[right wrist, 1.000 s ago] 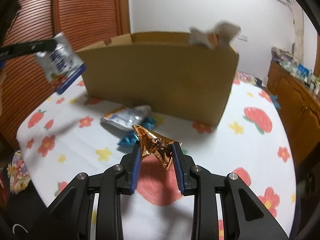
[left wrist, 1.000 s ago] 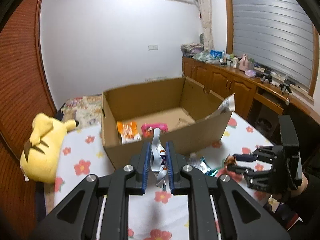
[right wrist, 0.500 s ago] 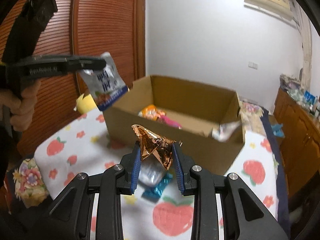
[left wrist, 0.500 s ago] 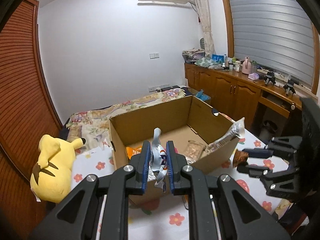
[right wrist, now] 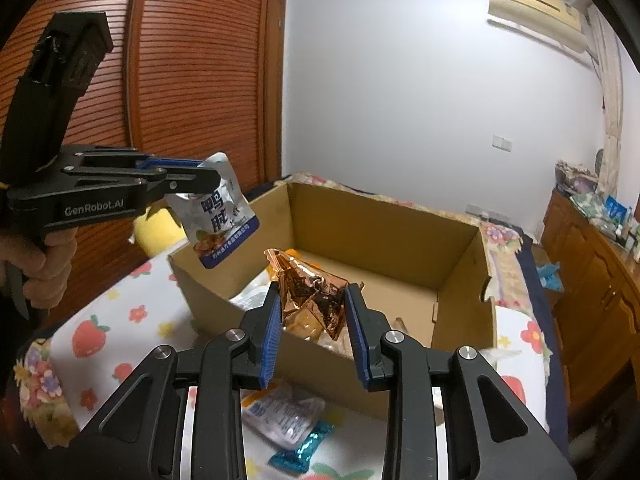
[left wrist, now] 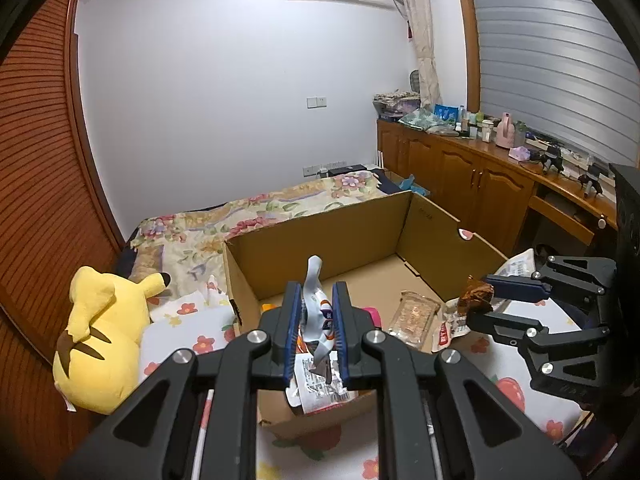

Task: Organize snacks
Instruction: 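Open the right gripper to drop the copper candy into the box while the left holds the packet above it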

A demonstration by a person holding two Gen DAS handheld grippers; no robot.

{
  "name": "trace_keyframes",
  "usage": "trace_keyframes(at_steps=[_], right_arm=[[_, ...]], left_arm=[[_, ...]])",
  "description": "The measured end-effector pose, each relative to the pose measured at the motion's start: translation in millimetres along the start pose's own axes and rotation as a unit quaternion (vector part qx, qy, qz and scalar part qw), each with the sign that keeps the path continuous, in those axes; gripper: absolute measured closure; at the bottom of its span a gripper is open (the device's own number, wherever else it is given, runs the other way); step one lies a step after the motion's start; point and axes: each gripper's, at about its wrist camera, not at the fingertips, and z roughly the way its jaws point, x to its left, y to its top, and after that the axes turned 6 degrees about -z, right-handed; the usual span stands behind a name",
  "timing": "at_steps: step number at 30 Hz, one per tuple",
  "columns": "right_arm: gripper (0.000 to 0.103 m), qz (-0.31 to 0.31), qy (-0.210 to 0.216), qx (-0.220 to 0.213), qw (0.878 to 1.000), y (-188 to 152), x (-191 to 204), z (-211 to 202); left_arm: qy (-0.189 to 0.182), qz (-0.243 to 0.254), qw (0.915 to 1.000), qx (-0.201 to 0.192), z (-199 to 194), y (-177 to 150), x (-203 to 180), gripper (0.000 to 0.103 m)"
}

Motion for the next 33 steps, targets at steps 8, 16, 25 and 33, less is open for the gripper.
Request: trace_keyframes(at_steps=[8,16,25,33], right_arm=[[0.072,-0.004,-0.006,0.016,1.000,5,2,27],[0.064,-0.002,-0.013,0.030,0.999,4,0,42],[0.052,0.008,-0.018,0.031,0.999,0,-2,44],[0.052,0.013,-0.018,0.029,0.999,-5,1,28]], left_arm=[[-0.003,-0.006,0.9998,0.016,27,-4,6,0.090],[-0.008,-0.008,0.9996,0.028,41,-9,8,0.090],[-0.001,-0.017,0.9993,0.033,53,-15,9,0.089],[-0.003,-0.029,0.9992,0.027,44,-19,9,0.083]])
